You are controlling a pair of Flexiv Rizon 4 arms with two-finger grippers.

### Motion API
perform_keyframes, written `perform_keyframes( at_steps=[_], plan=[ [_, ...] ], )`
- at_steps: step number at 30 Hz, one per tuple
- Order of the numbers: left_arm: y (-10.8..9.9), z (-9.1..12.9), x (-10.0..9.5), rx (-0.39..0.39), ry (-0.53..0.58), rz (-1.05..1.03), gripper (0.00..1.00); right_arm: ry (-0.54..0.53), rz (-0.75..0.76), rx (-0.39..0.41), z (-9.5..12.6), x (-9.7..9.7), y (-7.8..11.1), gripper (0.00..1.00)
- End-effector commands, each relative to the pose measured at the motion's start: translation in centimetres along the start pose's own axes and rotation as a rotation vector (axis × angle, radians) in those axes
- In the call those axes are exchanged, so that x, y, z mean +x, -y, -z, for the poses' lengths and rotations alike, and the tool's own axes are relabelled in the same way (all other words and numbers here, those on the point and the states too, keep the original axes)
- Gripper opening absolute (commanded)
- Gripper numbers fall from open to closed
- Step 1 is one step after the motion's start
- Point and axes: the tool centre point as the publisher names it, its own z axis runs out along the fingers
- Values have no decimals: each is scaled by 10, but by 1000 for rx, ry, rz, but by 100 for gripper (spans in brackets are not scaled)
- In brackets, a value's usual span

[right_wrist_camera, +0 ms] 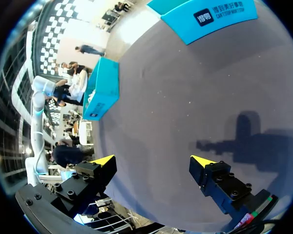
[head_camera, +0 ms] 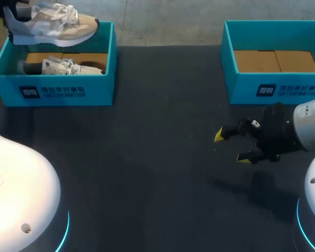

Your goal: Take the shoe out of the shoebox, open the shoe tongue, remove and reinsert the insole, then place the shoe into the shoebox

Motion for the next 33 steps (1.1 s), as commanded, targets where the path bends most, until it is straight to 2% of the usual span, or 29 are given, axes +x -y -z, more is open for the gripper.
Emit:
perform_keyframes(
  at_steps=[1, 14, 19, 33],
  plan=[
    [1, 6, -2, -10, 1, -2, 0, 5, -2, -3, 0, 1, 2, 100],
    [-21, 10, -18, -29, -9, 10, 0, 5, -2, -3, 0, 1, 2, 100],
    [-35, 5, -23, -16, -23, 20, 0, 5, -2, -3, 0, 1, 2, 100],
    [-54, -21, -38, 35, -43, 6, 0, 5, -2, -3, 0, 1, 2, 100]
  ],
)
